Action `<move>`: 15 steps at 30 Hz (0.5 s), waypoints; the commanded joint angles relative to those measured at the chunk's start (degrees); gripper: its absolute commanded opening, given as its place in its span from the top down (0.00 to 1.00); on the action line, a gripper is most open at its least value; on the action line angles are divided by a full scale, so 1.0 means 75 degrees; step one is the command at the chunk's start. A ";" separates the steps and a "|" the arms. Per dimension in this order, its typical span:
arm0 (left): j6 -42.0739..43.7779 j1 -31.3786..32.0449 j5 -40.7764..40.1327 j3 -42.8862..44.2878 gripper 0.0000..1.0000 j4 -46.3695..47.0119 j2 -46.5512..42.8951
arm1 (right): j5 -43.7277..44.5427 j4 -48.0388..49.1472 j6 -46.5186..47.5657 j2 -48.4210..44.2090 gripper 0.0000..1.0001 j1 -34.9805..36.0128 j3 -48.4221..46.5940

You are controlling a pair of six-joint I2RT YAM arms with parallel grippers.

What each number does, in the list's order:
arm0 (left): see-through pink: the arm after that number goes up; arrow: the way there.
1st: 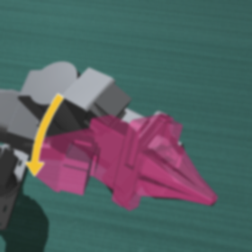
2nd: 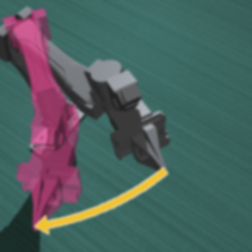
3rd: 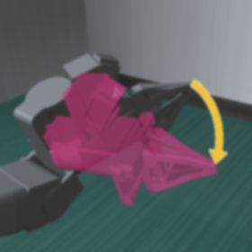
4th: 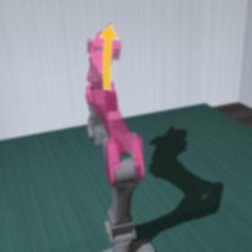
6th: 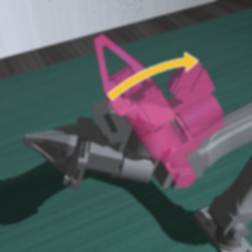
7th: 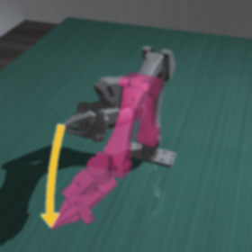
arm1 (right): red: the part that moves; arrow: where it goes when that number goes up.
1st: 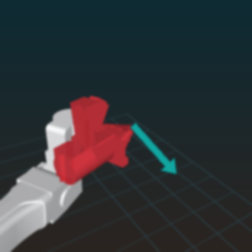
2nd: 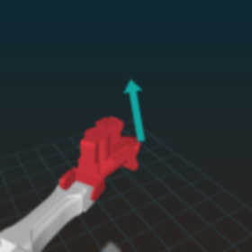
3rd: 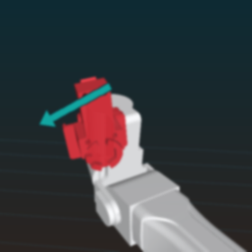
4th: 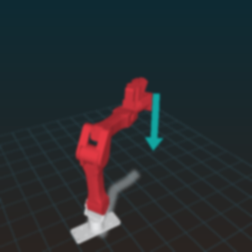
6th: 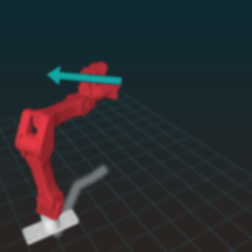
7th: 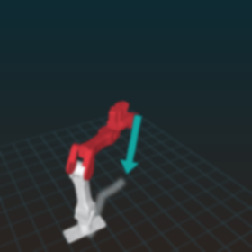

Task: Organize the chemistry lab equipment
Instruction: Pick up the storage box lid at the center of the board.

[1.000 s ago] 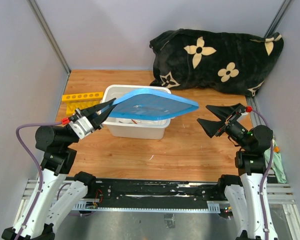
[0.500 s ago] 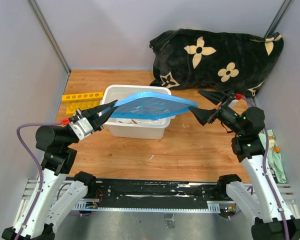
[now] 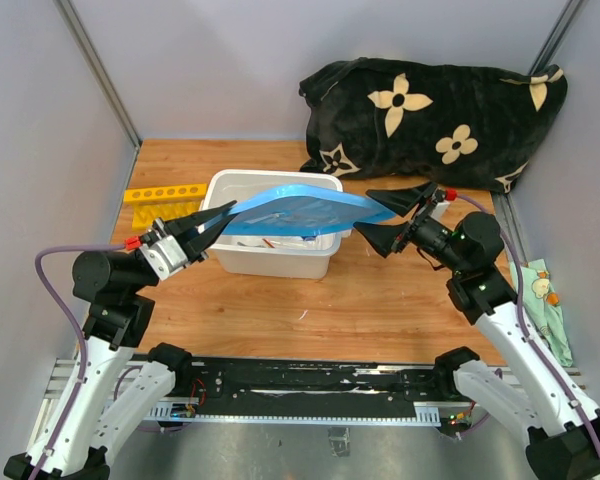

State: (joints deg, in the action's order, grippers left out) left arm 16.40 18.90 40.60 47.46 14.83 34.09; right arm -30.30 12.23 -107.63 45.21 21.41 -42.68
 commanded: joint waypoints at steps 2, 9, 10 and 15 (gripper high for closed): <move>-0.0215 0.0056 0.0169 -0.0088 1.00 0.0051 0.0008 | 0.0053 0.0386 0.0308 0.0675 0.17 0.0089 -0.0372; -0.0212 0.0064 0.0153 -0.0088 1.00 0.0042 -0.0015 | -0.0093 0.0388 0.0494 0.1198 0.18 -0.0044 -0.1003; -0.0209 0.0061 0.0153 -0.0093 1.00 0.0048 -0.0010 | -0.0125 0.0346 0.0536 0.1212 0.21 -0.0092 -0.1097; -0.0244 0.0065 0.0027 -0.0120 1.00 0.0053 0.0025 | -0.0103 -0.0058 0.0777 0.1045 0.54 -0.0216 -0.1332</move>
State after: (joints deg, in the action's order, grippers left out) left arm 16.34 18.90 40.58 47.18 14.90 34.09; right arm -30.55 11.90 -104.14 54.63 20.69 -49.84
